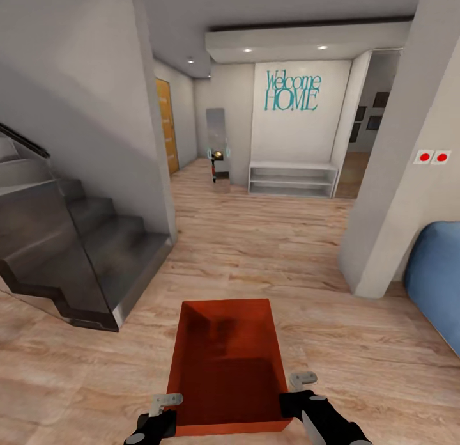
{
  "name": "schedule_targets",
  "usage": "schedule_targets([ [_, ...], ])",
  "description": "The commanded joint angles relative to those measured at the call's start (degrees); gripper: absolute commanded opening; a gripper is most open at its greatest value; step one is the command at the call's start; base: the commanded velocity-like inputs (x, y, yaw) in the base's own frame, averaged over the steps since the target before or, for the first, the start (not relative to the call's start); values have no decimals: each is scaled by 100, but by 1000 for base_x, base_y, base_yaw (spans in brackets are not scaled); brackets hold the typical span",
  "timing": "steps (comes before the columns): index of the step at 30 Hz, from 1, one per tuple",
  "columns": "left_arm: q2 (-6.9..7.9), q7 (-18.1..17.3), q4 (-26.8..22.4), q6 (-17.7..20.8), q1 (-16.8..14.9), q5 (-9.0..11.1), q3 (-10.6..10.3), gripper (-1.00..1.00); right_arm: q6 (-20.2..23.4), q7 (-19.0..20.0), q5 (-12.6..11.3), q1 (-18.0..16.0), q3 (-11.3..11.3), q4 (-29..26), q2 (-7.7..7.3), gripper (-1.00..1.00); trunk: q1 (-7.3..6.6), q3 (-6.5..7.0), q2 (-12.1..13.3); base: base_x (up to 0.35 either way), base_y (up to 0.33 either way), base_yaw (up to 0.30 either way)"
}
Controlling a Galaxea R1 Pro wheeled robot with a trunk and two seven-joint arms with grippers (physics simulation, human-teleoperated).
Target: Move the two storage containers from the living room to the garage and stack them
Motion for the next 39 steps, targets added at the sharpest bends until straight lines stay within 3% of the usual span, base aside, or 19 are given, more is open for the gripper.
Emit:
schedule_targets([
  [1,66,43,-6,-23,1,24,-11,-100,37,7,95,-7,-162,-15,-14,-100,3,-5,-2,341,78,-3],
  [19,66,43,-5,-23,1,24,-11,-100,37,8,93,-7,-162,-15,-16,-100,3,-5,-2,341,78,-125],
  [39,66,41,-8,-23,1,24,-11,-100,37,8,93,-7,-162,-15,-12,-100,3,-5,-2,341,80,-8],
])
